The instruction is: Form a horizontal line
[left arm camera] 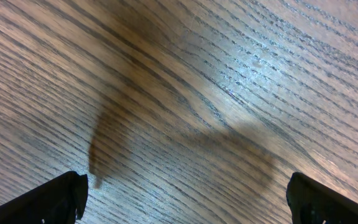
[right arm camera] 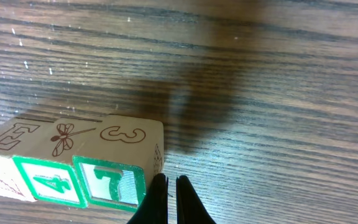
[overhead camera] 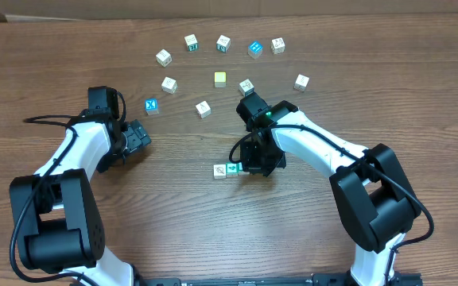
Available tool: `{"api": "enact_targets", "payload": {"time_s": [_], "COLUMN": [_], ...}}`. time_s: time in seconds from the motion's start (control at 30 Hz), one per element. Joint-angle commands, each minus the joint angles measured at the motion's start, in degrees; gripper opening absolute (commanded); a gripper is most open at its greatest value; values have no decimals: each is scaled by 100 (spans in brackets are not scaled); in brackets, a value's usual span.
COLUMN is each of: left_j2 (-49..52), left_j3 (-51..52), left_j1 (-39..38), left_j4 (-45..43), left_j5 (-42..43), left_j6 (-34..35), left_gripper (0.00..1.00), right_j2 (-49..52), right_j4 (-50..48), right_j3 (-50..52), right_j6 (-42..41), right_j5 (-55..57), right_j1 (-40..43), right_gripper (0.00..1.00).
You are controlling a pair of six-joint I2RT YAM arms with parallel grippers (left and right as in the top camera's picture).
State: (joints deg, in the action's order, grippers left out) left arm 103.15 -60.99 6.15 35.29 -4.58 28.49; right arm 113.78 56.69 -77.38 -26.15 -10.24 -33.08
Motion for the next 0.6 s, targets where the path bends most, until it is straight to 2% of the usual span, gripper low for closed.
{"api": "enact_targets", "payload": {"time_s": [0.0, 0.23, 0.57], "left_j2": [66, 66, 66], "left_j3": [22, 22, 22], "left_j1": [20, 20, 20], "left_j4": [0, 0, 0], "left_j5": [-33, -33, -33], "left_j6": [-20, -20, -20], "left_gripper": [100, 100, 99], "right_j2": [48, 48, 48], "right_j4": [-2, -146, -911], "right_j3": [31, 7, -15], "right_j6": [-155, -321, -369], "right_j5": [74, 289, 109], "right_j1": [-15, 221, 474], "right_gripper": [4, 4, 4]}}
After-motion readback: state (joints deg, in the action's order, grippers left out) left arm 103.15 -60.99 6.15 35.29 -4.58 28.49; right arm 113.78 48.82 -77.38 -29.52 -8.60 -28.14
